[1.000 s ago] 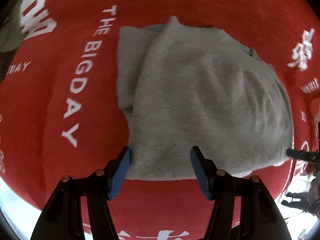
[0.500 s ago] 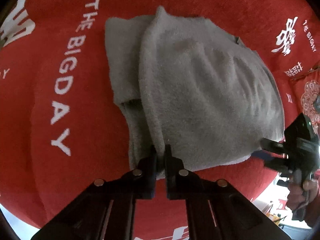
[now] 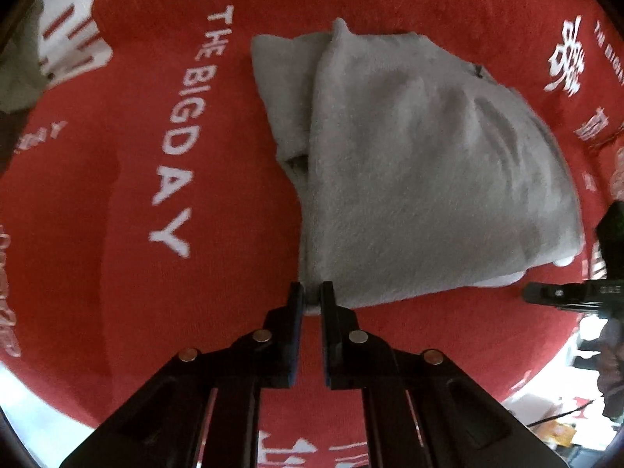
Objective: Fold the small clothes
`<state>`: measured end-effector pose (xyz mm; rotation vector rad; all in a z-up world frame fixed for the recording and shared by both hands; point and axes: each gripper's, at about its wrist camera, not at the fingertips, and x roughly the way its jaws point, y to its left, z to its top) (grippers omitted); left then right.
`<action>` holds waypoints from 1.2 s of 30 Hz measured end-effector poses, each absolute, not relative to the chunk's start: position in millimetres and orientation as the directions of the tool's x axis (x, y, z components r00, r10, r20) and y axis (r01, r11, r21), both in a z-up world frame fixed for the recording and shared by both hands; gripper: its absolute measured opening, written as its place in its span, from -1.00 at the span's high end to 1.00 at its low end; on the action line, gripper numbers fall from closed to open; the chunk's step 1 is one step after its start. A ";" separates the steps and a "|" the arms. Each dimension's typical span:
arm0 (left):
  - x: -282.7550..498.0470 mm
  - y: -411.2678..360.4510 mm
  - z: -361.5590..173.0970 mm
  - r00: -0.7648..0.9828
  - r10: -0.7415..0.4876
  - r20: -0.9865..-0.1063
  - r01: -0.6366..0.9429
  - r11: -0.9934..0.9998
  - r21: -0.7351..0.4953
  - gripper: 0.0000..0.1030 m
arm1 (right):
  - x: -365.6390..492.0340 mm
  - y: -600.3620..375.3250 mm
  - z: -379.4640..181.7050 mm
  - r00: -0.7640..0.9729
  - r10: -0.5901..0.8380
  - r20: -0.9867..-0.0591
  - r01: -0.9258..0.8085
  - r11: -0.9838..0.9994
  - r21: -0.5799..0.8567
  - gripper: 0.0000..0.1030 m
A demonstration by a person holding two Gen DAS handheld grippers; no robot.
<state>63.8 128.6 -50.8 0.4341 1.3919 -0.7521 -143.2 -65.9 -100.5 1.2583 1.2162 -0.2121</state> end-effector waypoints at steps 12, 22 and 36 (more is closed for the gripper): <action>50.7 122.2 -37.0 0.041 -0.133 -0.990 0.645 0.761 -0.075 0.85 | -123.8 -72.5 -23.8 0.357 0.254 -0.899 0.606 0.670 0.430 -0.12; 40.1 94.6 -33.1 0.083 -0.109 -0.991 0.614 0.788 -0.035 -0.96 | -125.1 -108.0 -25.3 0.366 0.254 -0.895 0.632 0.638 0.439 -0.12; 29.8 83.7 -46.0 0.032 -0.076 -0.997 0.582 0.812 -0.043 -0.96 | -136.6 -84.0 -42.9 0.289 0.322 -0.902 0.600 0.673 0.433 -0.35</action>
